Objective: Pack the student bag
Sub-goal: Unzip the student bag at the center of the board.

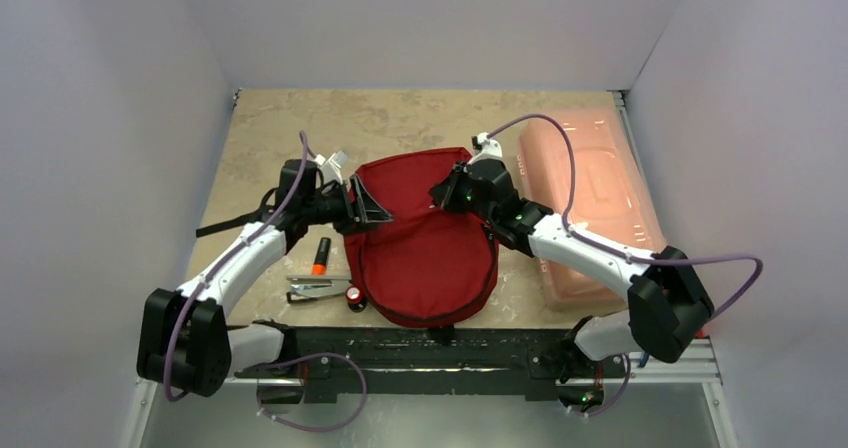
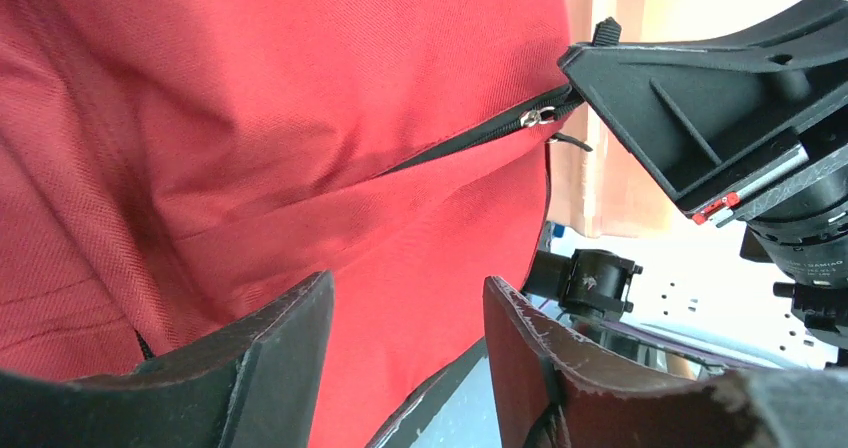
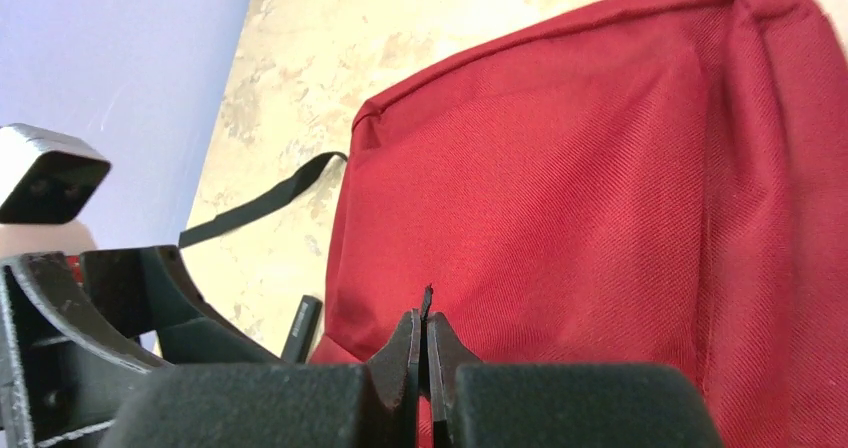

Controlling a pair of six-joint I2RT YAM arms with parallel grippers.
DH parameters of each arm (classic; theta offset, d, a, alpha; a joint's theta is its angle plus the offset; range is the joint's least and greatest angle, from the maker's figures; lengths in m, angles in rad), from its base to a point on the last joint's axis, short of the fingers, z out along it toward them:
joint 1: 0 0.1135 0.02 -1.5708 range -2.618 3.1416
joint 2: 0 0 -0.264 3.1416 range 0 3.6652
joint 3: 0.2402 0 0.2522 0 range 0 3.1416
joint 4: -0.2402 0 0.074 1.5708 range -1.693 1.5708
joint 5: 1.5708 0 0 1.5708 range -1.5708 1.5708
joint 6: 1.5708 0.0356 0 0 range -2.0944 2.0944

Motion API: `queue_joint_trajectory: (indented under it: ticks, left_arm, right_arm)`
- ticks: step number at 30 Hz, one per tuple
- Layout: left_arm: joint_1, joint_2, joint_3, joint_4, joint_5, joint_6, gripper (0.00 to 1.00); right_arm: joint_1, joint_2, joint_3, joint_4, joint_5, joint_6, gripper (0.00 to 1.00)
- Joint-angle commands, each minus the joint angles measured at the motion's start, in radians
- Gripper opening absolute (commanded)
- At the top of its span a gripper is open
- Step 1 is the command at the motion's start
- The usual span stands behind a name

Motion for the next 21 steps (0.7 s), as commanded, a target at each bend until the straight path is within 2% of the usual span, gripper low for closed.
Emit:
queue_joint_trajectory:
  ticks: [1,5,8,10,13,16,18,21]
  left_arm:
    - [0.044,-0.088,0.05,-0.094,-0.103,0.038,0.56]
    - [0.134,-0.047,0.01,-0.01,-0.133,-0.064,0.53]
    - [0.173,0.103,0.002,0.096,-0.081,-0.16,0.46]
    - [0.18,0.222,-0.009,0.236,0.0,-0.246,0.41]
    - [0.171,0.31,0.011,0.285,0.032,-0.287,0.39]
    - [0.168,0.346,0.031,0.271,0.037,-0.265,0.38]
    - [0.167,0.375,0.05,0.28,0.087,-0.257,0.36]
    - [0.165,0.364,0.018,0.326,0.112,-0.267,0.35]
  right_arm:
    - [0.004,-0.071,-0.001,-0.012,0.064,-0.064,0.0]
    - [0.004,-0.029,0.024,-0.037,0.09,-0.111,0.0]
    - [0.005,0.0,0.029,-0.027,0.09,-0.116,0.0]
    - [0.013,0.02,0.038,-0.022,0.088,-0.119,0.0]
    - [0.061,0.054,0.069,-0.017,0.125,-0.12,0.0]
    - [0.151,0.133,0.139,0.001,0.137,-0.097,0.0]
    - [0.211,0.234,0.192,0.06,0.083,-0.068,0.0]
    - [0.242,0.359,0.244,0.226,-0.143,-0.03,0.0]
